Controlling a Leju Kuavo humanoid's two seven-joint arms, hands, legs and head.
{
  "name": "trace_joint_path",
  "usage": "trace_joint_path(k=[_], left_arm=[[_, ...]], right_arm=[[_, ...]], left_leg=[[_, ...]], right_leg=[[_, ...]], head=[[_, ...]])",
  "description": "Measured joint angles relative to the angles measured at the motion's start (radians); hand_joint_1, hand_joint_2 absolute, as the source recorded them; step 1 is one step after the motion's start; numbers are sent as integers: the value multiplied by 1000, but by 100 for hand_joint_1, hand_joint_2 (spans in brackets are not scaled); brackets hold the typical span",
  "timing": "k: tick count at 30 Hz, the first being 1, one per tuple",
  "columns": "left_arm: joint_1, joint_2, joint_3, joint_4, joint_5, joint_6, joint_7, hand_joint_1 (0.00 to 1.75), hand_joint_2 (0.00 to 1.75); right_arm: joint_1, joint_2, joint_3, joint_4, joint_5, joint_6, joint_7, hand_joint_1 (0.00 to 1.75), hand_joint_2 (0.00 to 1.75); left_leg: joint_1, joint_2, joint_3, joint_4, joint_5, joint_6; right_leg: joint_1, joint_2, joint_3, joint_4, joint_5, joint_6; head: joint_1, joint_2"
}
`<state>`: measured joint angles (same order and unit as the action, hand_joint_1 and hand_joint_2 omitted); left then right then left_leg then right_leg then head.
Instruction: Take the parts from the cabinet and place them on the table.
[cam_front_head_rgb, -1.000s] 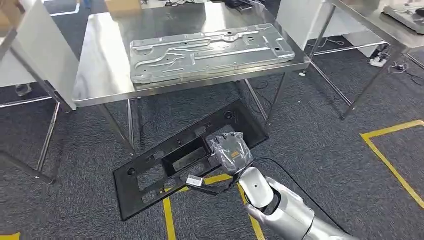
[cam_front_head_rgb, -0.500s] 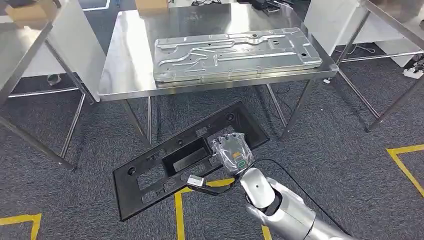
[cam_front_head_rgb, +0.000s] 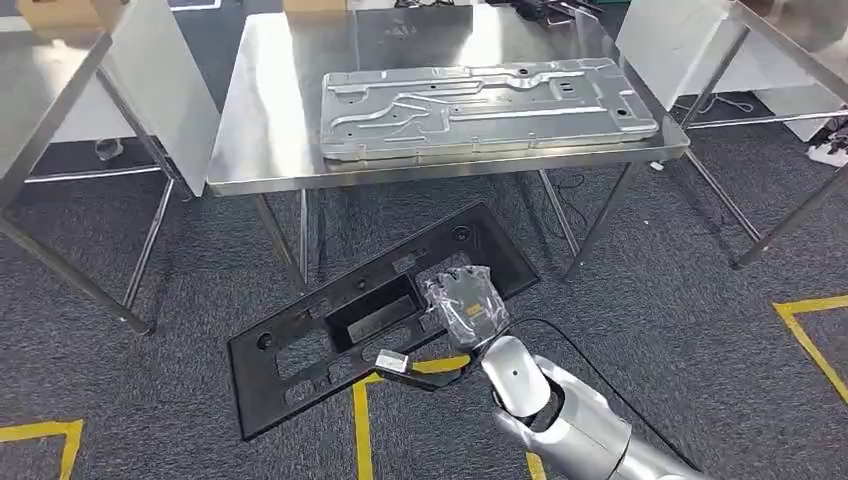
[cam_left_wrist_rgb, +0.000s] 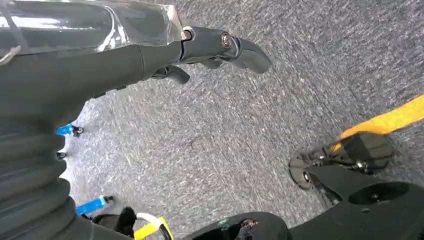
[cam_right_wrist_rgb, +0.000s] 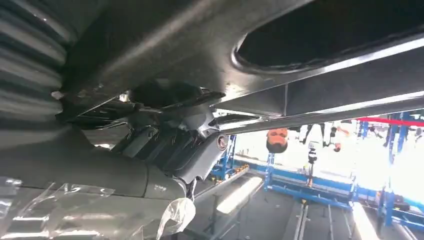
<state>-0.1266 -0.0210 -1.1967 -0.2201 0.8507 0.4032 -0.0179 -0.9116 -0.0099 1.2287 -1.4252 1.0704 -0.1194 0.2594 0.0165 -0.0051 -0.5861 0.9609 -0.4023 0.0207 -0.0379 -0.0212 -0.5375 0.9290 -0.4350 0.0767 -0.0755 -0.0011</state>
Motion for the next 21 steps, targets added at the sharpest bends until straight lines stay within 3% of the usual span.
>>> trace_joint_path(k=[11,21], left_arm=[[-6,0,0,0,-5,-10,19,0,175],[-7,0,0,0,7,-20,18,0,175]], right_arm=[[-95,-7,-65,34,-123,-8,48,175,175],[-129,-12,-97,91,-190,-10,53,175,175]], left_leg=[[7,0,1,-1,3,-3],[7,0,1,-1,3,-3]], right_leg=[[7,0,-3,7,-1,-1],[7,0,-3,7,-1,-1]], head=[[0,0],[0,0]])
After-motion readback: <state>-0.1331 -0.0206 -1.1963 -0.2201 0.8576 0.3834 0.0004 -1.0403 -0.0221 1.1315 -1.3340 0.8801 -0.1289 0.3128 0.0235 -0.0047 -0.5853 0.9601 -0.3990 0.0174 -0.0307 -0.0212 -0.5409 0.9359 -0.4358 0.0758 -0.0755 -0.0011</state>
